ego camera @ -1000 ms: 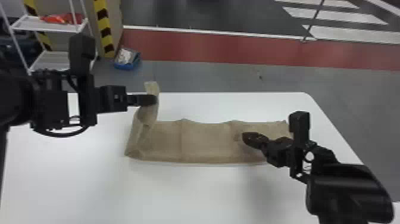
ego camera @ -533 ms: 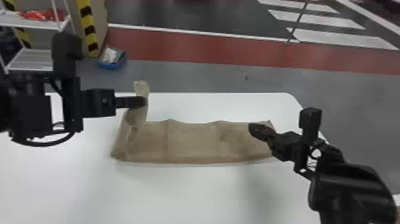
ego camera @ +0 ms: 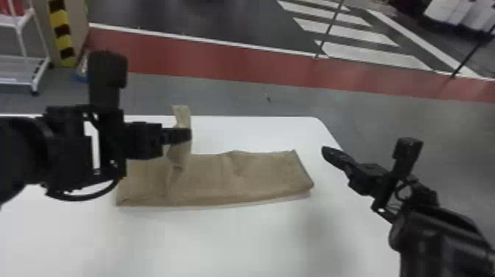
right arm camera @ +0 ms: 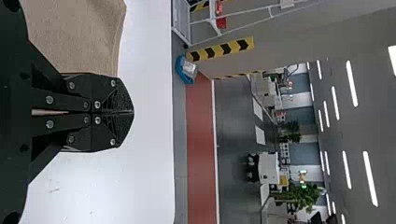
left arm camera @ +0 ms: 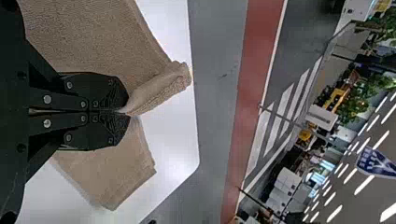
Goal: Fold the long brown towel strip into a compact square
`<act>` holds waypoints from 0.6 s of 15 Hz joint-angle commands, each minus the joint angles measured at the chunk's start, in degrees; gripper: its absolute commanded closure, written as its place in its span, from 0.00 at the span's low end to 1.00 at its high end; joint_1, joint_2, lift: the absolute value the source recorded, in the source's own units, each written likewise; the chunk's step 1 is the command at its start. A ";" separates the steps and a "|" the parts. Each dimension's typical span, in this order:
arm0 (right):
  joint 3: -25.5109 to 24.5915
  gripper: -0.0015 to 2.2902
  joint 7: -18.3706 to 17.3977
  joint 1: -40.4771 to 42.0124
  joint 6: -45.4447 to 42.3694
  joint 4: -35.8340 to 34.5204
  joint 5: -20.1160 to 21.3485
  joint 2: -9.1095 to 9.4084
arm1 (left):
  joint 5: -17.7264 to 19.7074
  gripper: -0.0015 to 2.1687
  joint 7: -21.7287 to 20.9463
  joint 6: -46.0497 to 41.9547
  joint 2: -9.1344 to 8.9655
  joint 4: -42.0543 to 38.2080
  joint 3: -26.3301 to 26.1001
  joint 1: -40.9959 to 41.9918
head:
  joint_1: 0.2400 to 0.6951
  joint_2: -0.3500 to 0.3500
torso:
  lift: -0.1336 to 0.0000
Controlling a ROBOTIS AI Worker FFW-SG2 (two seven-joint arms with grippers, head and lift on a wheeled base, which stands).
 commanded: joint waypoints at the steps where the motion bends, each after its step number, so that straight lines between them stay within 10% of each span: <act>1: -1.47 0.82 0.69 0.03 -0.82 1.96 -0.74 -0.82 | -2.27 0.80 0.91 -1.96 -2.22 1.16 -4.89 0.54 | 0.96 0.00 | 0.07; 8: -1.65 0.80 1.04 0.56 -1.87 3.99 -1.97 -1.34 | -6.05 0.79 2.75 -12.33 -3.34 8.98 -10.95 0.02 | 0.99 0.00 | 0.07; 9: -1.65 0.74 1.04 0.38 -2.05 4.60 -2.32 -1.34 | -5.96 0.65 2.23 -12.33 -3.34 9.95 -10.95 0.02 | 1.00 0.00 | 0.07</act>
